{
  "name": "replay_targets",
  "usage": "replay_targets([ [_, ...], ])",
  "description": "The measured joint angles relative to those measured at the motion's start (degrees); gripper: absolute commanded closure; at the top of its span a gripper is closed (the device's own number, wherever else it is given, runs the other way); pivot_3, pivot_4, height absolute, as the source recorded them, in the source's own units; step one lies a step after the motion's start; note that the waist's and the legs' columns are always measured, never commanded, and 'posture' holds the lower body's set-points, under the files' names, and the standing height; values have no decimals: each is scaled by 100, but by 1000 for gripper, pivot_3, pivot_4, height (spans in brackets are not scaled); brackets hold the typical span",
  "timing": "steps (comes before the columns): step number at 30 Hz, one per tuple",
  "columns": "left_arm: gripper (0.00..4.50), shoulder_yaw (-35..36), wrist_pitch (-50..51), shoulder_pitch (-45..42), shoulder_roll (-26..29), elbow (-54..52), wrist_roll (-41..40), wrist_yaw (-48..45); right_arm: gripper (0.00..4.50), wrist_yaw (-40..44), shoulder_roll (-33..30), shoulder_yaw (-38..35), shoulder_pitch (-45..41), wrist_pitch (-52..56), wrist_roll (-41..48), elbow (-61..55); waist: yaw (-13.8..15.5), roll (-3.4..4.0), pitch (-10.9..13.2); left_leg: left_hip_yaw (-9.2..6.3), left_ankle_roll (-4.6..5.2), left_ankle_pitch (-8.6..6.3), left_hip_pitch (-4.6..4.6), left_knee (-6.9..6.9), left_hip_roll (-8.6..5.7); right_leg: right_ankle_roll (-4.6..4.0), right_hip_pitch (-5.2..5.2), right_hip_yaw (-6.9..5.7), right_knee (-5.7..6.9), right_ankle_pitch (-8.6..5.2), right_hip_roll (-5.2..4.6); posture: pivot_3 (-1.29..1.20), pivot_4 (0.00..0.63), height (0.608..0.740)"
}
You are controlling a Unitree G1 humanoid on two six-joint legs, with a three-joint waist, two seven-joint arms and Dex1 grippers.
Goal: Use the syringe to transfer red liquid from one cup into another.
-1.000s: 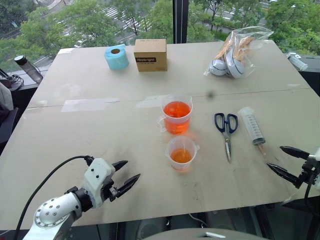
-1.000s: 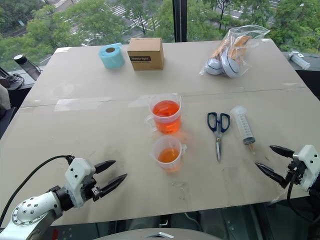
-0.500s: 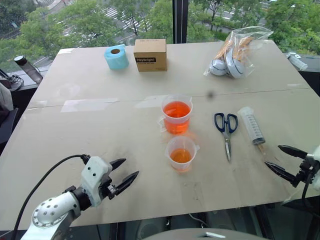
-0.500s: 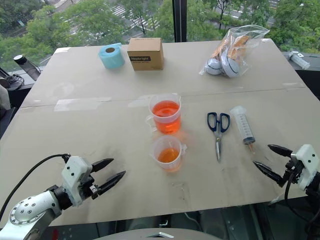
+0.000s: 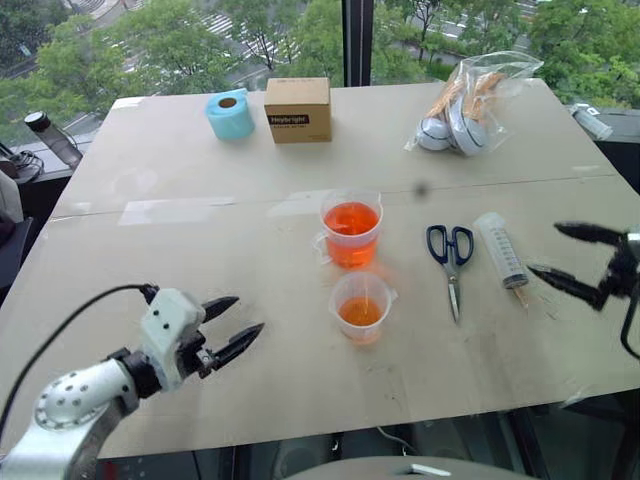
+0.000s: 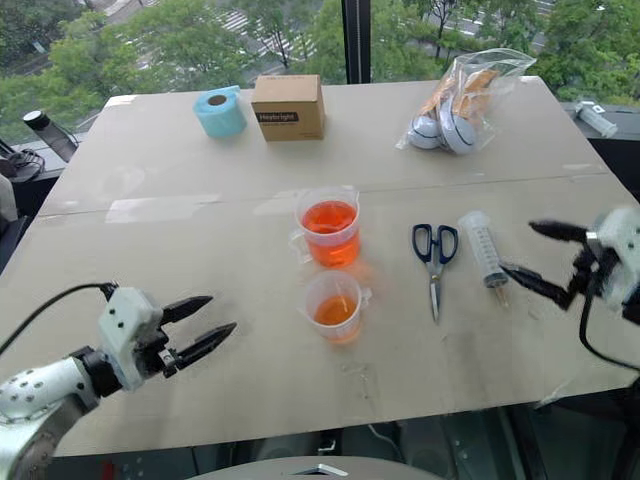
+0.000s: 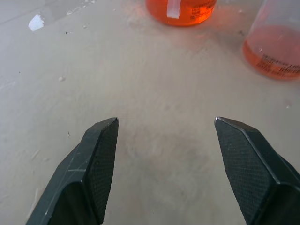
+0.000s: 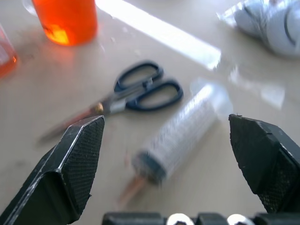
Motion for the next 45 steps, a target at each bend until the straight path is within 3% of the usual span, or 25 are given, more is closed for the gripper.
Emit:
replay_targets([
  [5, 1195, 171, 588, -838, 783, -560, -739, -254, 19, -956, 184, 1241, -1140, 1154, -330, -398, 33, -11, -1, -2, -26, 15, -11, 1, -2, 0, -3, -4, -9, 0, -3, 0, 150, 740],
  [9, 1195, 245, 928, -1366, 1109, -720, -1220, -281, 19, -1335, 412, 1763, -1670, 2038, -292, -416, 13, -10, 0, 1, -29, 17, -32, 0, -2, 2, -23, -3, -12, 1, 2, 0, 150, 740],
  [11, 1195, 272, 1145, -1876, 1537, -777, -1511, -378, 19, -1972, 949, 2134, -2518, 3298, -240, -369, -66, -19, 6, -2, -38, 23, -50, 2, -1, 1, -46, -2, 1, 2, 10, 0, 150, 740],
  [16, 1195, 260, 1383, -2575, 1802, -828, -1913, -399, 19, -2916, 1751, 2494, -2980, 4739, -302, -164, -102, -17, 4, -7, -40, 24, -71, 4, -3, 3, -60, -11, -1, 2, 14, 0, 150, 740],
  [28, 1195, 101, 1781, -3221, 1853, -889, -2364, -199, 19, -3676, 2047, 2813, -3219, 5160, -893, 164, -117, -19, 3, -8, -38, 24, -85, 26, -8, 6, -74, -11, 22, 3, 37, 0, 150, 740],
  [37, 1195, -53, 1746, -3202, 1832, -880, -2227, -248, 19, -3844, 2023, 2646, -3184, 5264, -1062, -83, -122, -18, 4, -7, -38, 24, -86, 26, -7, 6, -76, -7, 21, 3, 50, 0, 150, 740],
  [45, 1195, -194, 1698, -3251, 1761, -851, -2139, -284, 19, -4034, 2303, 2310, -2911, 6021, -973, -470, -120, -18, 4, -7, -38, 24, -85, 26, -7, 6, -76, -5, 24, 3, 50, 0, 150, 740],
])
